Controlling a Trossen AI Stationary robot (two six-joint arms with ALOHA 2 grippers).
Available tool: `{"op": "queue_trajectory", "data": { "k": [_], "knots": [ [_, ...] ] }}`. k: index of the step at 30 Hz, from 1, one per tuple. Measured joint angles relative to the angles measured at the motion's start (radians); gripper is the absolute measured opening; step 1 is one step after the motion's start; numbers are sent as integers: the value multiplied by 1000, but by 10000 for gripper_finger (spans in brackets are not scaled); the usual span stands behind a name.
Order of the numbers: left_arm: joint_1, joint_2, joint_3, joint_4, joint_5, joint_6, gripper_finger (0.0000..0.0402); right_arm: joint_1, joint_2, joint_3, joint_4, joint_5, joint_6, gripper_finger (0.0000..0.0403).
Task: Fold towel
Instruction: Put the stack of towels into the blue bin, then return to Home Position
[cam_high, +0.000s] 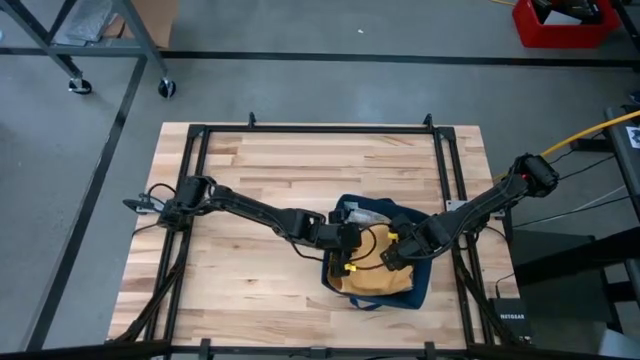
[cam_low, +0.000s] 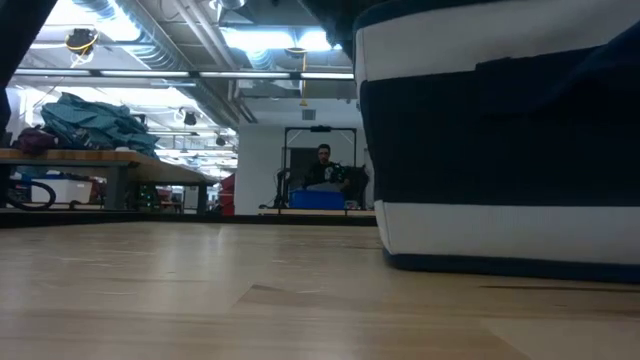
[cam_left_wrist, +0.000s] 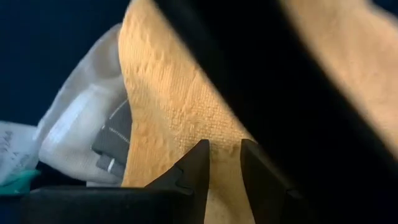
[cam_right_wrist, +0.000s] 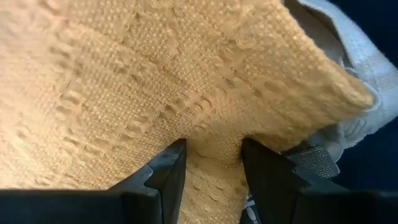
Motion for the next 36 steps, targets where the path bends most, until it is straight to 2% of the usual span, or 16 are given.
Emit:
{"op": "queue_trajectory", "data": {
  "k": [13,19,24,28,33,36],
  "knots": [
    [119,54,-8,1,-37,8,81,-1,0,1,19,2,-1,161],
    [142,44,-9,-21,-40,50,81,0,-19,1,21,115,-6,161],
    [142,-52,0,-40,-44,82,81,0,-109,1,20,194,-13,161],
    [142,-146,2,-43,-45,130,81,0,-219,12,13,277,-95,161],
    [142,-292,0,-57,-44,283,81,0,-358,102,14,392,-312,161],
    [142,-398,2,-92,-45,371,81,0,-436,181,9,403,-458,161]
  ]
}}
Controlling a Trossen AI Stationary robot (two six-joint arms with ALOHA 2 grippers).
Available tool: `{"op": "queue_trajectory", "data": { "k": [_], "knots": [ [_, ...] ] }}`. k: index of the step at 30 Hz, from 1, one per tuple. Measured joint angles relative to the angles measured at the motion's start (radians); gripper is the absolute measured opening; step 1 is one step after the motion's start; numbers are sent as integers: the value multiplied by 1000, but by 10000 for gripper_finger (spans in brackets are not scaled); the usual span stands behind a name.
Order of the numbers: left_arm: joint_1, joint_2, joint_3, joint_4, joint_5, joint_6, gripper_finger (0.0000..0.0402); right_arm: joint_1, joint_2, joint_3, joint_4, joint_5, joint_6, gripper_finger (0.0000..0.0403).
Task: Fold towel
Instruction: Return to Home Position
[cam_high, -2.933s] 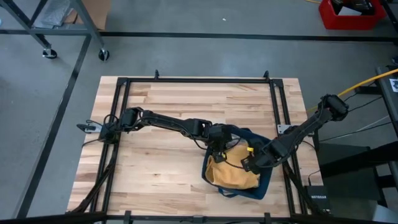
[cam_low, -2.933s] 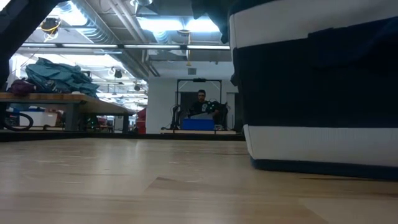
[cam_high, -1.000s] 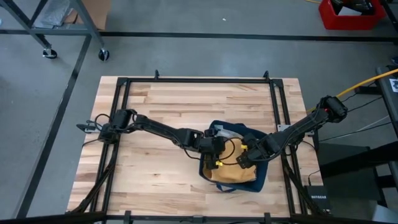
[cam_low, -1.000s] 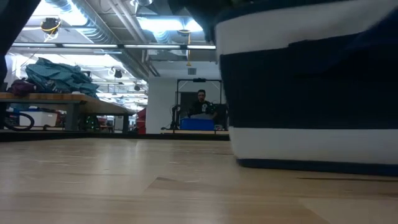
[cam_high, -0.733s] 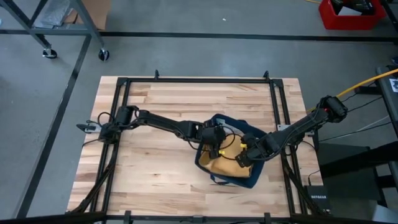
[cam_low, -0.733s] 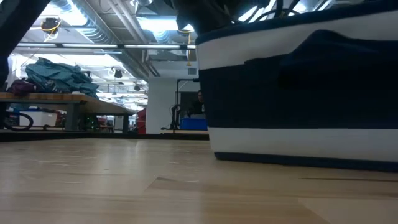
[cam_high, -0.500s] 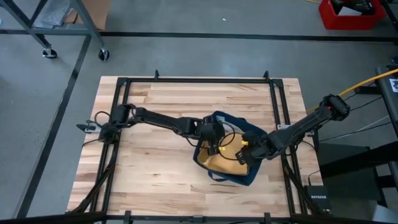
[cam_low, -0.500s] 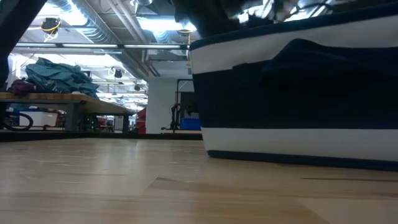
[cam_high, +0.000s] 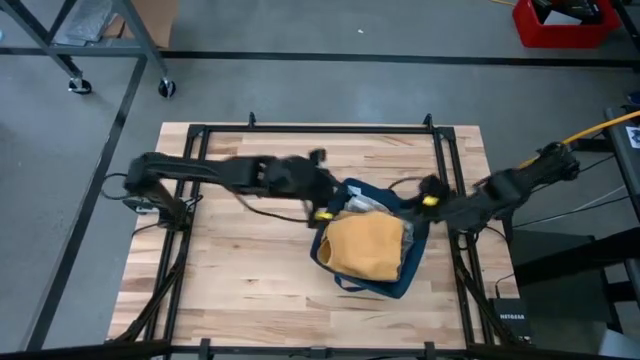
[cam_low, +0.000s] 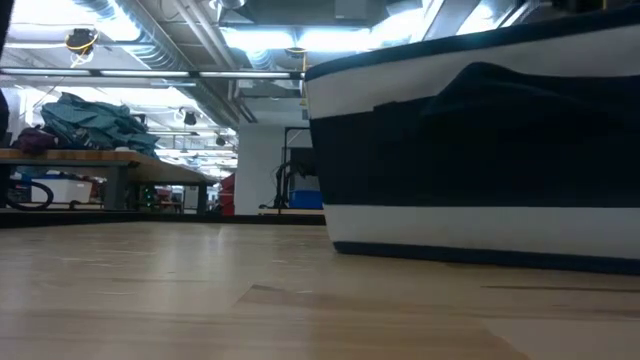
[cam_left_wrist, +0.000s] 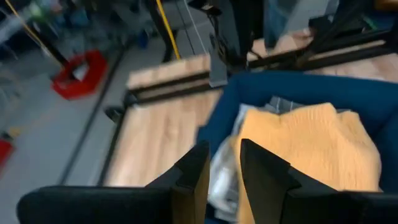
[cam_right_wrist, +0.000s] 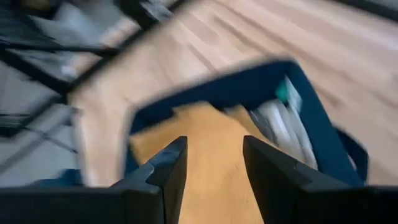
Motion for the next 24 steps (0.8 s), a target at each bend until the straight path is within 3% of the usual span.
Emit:
{"op": "queue_trajectory", "data": {
  "k": [7,14,20,24],
  "knots": [
    [0,-260,0,-152,-31,112,81,0,-142,184,-16,-45,-206,161],
    [3,-522,0,-375,-41,170,81,0,-277,241,-19,-44,-432,161],
    [8,-721,-12,-616,-43,-33,81,0,-381,216,-55,-2,-576,161],
    [8,-842,-107,-687,-42,-161,81,0,-453,119,-45,45,-636,161]
  ]
}}
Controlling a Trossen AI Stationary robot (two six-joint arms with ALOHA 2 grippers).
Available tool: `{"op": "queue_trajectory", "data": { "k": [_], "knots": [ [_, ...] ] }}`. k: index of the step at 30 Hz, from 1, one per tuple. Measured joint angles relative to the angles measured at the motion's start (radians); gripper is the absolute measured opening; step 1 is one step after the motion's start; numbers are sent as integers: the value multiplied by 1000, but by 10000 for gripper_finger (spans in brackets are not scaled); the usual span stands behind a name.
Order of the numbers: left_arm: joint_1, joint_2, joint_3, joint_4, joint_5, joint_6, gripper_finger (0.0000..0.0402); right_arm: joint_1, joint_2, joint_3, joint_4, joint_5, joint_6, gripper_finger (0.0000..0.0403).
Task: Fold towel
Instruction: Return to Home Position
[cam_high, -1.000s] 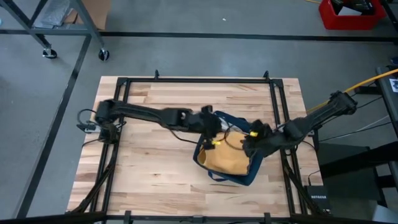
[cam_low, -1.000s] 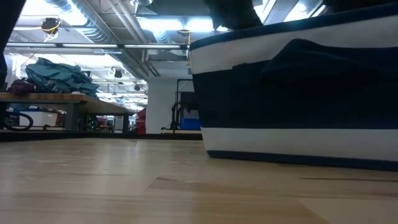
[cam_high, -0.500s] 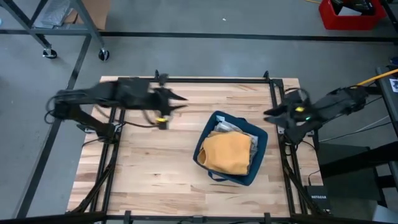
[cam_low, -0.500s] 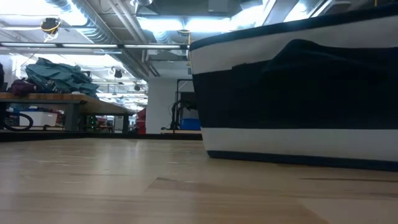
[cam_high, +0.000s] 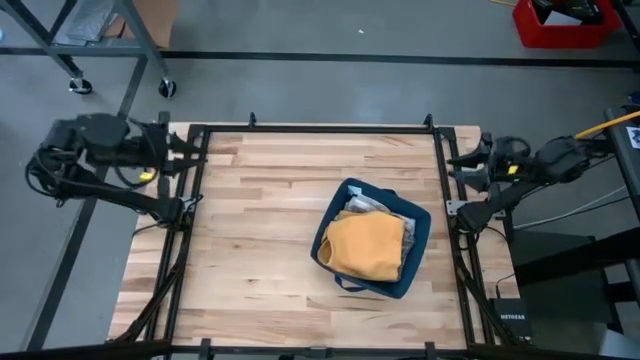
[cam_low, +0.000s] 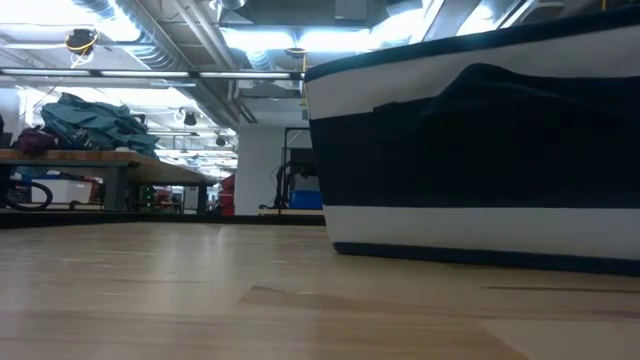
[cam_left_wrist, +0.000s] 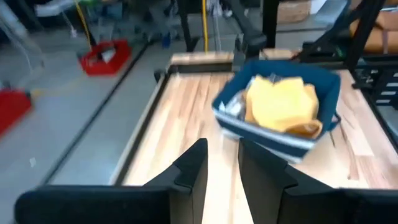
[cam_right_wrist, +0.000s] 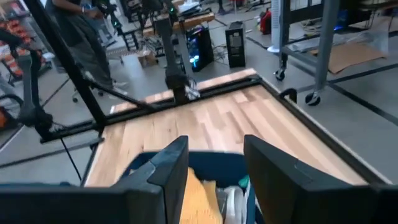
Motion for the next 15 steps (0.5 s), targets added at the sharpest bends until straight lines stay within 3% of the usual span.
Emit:
{"op": "queue_trajectory", "data": {
  "k": [4,10,15],
  "knots": [
    [0,-134,-189,44,0,-61,81,0,-88,-177,95,-1,-10,161],
    [0,-349,-531,245,-5,-84,81,0,-281,-481,304,-26,-9,161],
    [0,-546,-802,421,-88,-150,81,0,-471,-703,459,-29,-8,161]
  ]
}}
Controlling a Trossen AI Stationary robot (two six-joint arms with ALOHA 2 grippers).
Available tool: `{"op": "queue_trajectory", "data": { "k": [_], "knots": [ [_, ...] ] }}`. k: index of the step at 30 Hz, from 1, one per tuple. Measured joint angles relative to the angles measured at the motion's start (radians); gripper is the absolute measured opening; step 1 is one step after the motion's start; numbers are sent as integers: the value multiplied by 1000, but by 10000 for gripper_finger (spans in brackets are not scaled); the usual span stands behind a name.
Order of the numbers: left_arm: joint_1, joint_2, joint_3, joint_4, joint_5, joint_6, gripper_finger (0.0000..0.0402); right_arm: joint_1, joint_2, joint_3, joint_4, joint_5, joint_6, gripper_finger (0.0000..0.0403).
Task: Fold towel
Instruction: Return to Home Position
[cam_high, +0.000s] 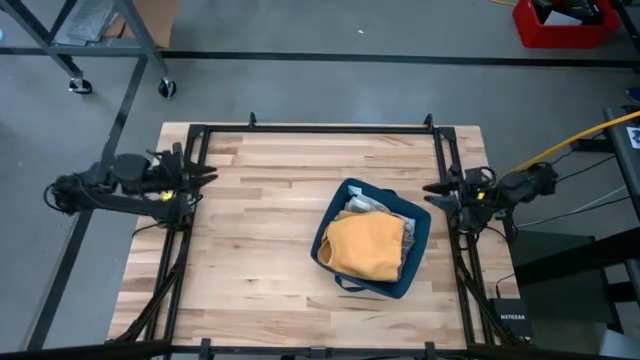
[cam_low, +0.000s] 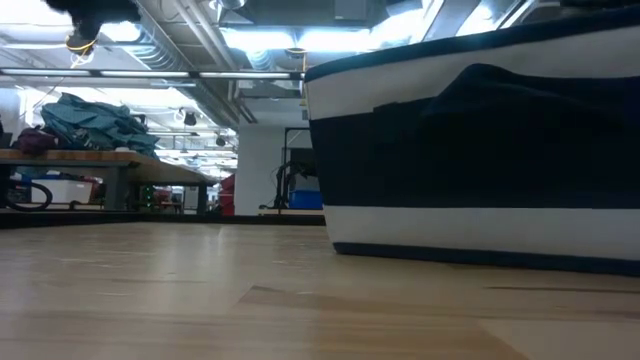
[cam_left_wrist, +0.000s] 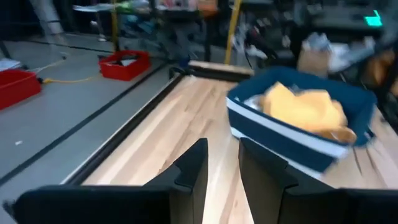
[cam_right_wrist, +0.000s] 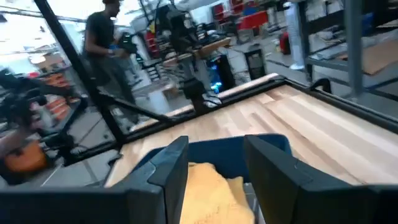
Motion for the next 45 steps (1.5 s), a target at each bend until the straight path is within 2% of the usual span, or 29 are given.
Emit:
{"op": "queue_trajectory", "data": {
  "k": [4,7,9,17,27,31,45],
  "knots": [
    [0,-140,-169,81,-12,-57,81,0,4,-83,36,-24,1,161],
    [0,-231,-249,195,-5,-67,81,0,10,-128,94,-25,25,161],
    [-1,-282,-297,201,2,-53,81,0,-1,-159,132,-24,24,161],
    [0,-263,-442,226,12,-191,81,0,-9,-250,279,-44,21,161],
    [-1,-266,-636,452,24,-271,81,0,-9,-366,442,-51,28,161],
    [-1,-265,-670,517,24,-266,82,0,-8,-386,439,-29,32,161],
    [0,-263,-670,513,8,-261,82,0,-8,-427,478,21,2,161]
  ]
}}
